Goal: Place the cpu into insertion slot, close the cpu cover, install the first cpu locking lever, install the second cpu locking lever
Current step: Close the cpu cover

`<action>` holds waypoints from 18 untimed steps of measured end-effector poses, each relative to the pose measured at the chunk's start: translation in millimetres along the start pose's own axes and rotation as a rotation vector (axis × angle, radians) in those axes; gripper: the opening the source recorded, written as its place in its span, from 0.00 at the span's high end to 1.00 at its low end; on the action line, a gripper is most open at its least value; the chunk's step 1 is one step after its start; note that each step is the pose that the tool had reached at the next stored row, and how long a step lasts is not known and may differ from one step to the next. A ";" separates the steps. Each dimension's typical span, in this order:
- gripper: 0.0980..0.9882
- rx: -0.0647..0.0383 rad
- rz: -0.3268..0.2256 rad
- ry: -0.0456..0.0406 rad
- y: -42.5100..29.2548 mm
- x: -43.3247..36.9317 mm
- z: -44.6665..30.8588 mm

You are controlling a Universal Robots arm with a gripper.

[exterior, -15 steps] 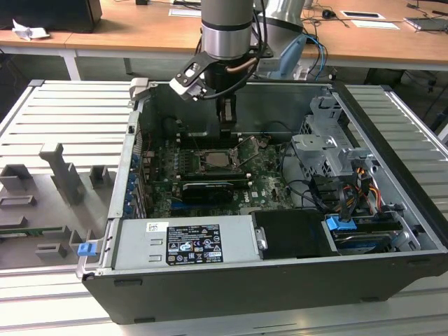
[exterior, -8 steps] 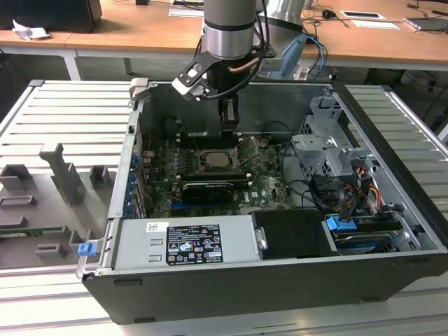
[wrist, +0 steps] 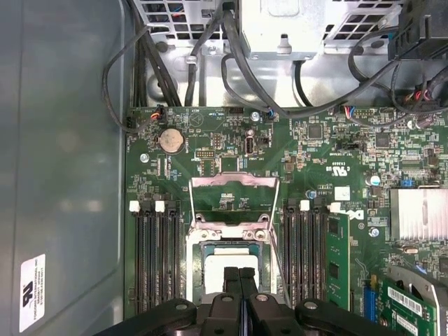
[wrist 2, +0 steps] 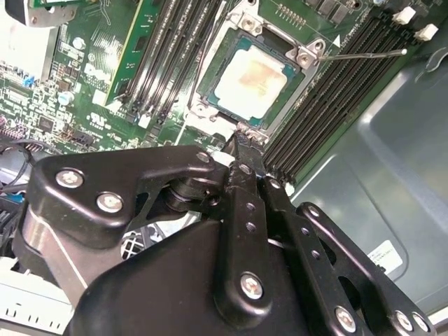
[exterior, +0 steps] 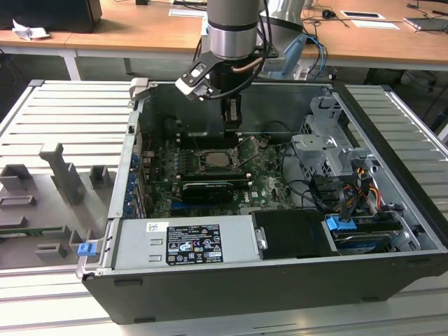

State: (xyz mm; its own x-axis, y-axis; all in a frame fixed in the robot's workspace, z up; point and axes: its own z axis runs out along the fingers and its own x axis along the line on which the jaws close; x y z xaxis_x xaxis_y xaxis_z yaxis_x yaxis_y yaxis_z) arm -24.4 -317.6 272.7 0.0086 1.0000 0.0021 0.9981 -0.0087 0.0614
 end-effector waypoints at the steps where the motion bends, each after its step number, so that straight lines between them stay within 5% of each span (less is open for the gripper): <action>1: 0.99 0.000 0.000 0.0000 0.5 0.0 0.0; 18: 0.99 0.000 0.000 0.0000 5.3 0.4 0.3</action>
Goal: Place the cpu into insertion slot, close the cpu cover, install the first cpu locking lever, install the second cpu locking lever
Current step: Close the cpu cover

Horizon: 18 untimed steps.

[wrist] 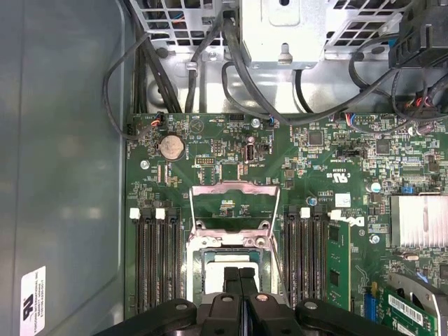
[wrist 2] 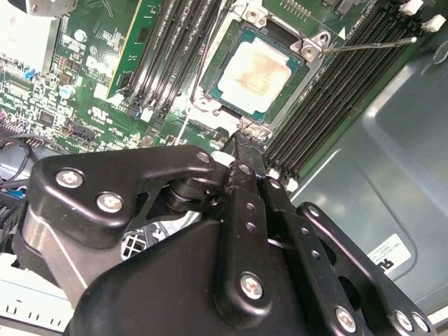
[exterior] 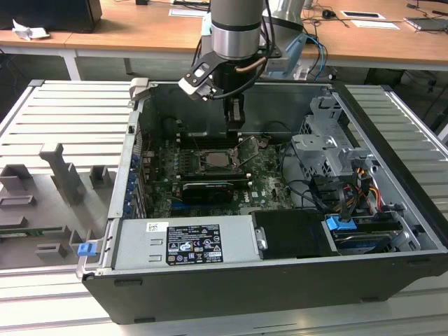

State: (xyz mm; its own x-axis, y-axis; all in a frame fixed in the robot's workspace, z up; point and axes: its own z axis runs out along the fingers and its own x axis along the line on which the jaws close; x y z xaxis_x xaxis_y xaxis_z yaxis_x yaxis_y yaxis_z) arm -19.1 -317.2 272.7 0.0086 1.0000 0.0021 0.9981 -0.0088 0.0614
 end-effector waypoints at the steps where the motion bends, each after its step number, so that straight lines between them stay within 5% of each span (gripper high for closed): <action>1: 0.99 0.000 0.000 0.0001 0.2 0.0 0.0; 18: 0.99 0.000 0.000 0.0000 10.1 0.2 0.6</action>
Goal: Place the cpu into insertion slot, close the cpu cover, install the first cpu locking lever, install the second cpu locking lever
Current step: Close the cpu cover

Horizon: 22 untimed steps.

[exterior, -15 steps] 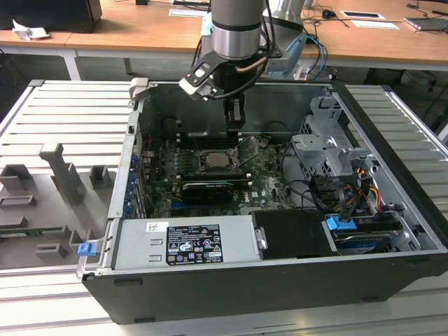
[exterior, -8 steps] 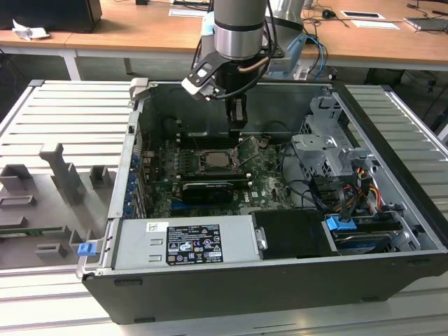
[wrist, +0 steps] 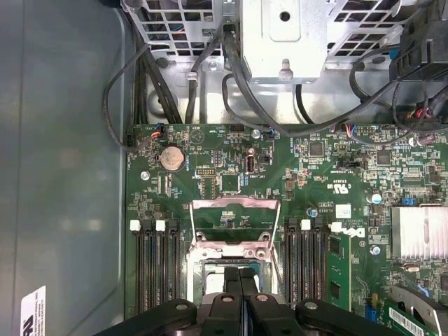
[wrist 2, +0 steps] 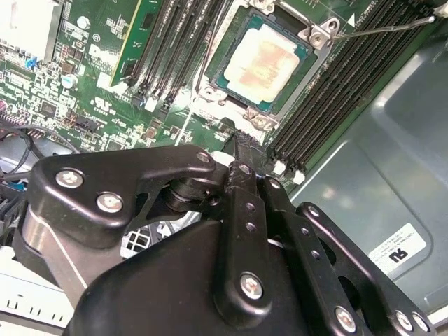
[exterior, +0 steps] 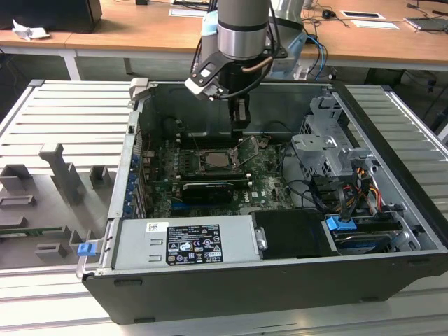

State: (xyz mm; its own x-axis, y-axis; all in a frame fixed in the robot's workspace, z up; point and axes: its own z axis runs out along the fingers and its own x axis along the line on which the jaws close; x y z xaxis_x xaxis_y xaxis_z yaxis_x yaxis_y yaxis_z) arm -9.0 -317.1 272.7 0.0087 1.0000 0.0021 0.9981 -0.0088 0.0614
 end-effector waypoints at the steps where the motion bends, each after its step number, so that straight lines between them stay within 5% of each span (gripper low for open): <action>1: 0.99 0.000 0.000 0.0000 0.4 0.0 0.0; 22: 0.99 0.000 0.000 -0.0001 22.2 0.2 1.3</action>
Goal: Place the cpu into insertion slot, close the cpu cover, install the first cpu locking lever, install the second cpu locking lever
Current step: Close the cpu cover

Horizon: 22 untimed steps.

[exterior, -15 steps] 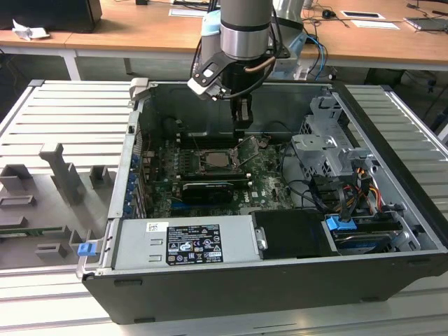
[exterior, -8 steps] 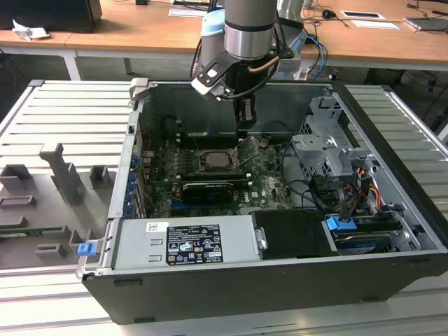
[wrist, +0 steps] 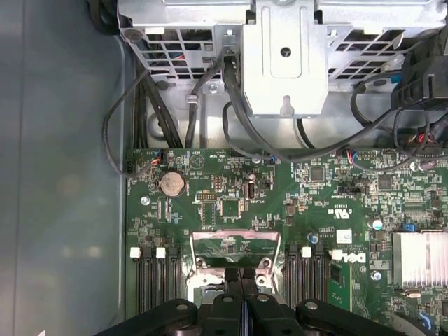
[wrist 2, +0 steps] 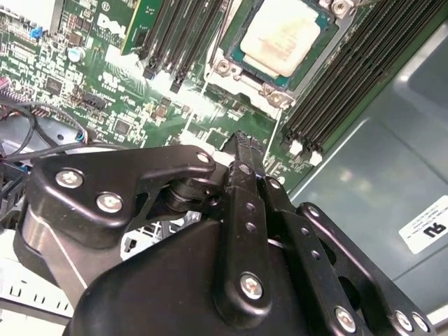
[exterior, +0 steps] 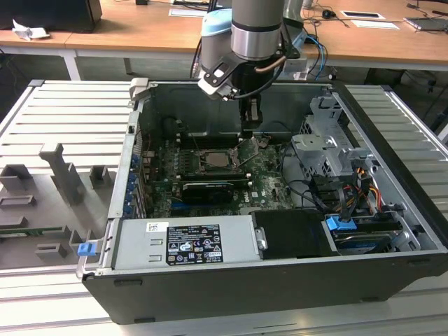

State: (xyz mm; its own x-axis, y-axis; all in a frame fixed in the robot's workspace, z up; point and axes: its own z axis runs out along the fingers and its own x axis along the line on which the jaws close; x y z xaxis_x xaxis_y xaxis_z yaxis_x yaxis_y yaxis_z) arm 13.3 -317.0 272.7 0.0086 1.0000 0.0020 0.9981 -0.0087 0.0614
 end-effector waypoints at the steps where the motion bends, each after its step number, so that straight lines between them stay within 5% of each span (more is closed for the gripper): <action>1: 0.99 0.000 0.000 0.0001 1.9 0.0 0.2; 22: 0.99 0.000 0.000 0.0001 31.7 0.3 5.1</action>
State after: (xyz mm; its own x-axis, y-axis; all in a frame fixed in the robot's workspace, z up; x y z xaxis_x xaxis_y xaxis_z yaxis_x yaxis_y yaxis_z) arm 45.2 -317.0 269.5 0.0085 1.0000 0.0021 0.9981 -0.0086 0.0614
